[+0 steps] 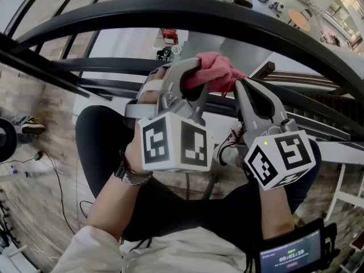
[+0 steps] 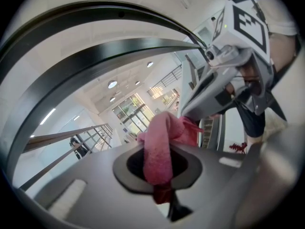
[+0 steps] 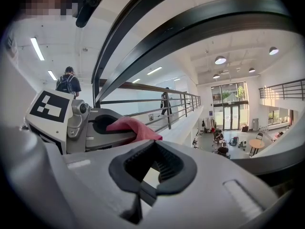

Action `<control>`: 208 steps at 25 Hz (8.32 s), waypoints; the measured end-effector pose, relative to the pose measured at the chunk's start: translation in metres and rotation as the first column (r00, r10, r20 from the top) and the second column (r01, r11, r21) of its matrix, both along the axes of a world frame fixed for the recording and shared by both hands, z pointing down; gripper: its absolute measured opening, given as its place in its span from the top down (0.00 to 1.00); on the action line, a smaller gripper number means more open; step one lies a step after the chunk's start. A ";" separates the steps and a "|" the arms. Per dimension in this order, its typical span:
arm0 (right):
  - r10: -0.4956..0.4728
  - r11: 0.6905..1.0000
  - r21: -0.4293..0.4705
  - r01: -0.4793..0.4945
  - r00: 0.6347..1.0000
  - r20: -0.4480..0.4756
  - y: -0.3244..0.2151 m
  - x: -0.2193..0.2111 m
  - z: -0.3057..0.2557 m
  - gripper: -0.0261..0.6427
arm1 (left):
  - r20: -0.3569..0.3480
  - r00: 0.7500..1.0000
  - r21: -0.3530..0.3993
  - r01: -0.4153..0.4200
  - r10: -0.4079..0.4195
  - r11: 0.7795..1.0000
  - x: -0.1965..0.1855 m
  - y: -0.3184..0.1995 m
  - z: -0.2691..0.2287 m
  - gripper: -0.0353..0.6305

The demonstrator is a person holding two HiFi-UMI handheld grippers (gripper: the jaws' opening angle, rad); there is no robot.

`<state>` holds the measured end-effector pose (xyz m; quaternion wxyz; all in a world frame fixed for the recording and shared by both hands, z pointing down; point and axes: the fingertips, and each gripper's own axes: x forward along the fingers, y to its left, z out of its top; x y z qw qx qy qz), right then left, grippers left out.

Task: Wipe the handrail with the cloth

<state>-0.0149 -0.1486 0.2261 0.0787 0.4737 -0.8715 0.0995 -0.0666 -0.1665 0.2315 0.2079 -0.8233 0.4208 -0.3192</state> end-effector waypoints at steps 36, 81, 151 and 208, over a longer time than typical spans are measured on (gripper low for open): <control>-0.059 0.998 -0.012 0.059 0.998 -0.018 -0.006 -0.040 0.000 0.96 | -0.053 0.996 0.001 0.068 -0.068 0.998 -0.046 0.002 0.000 0.91; -0.118 0.993 -0.024 0.118 0.993 -0.003 -0.002 -0.083 -0.003 0.96 | -0.113 0.969 0.018 0.222 -0.218 0.975 -0.134 -0.005 0.002 0.91; -0.137 0.989 -0.052 0.136 0.990 -0.012 0.004 -0.088 0.004 0.96 | -0.255 0.938 -0.164 0.196 -0.234 0.967 -0.157 0.018 0.026 0.90; -0.141 0.989 -0.059 0.139 0.990 -0.032 0.000 -0.078 0.013 0.96 | -0.253 0.958 -0.198 0.089 -0.138 0.976 -0.105 0.021 0.030 0.90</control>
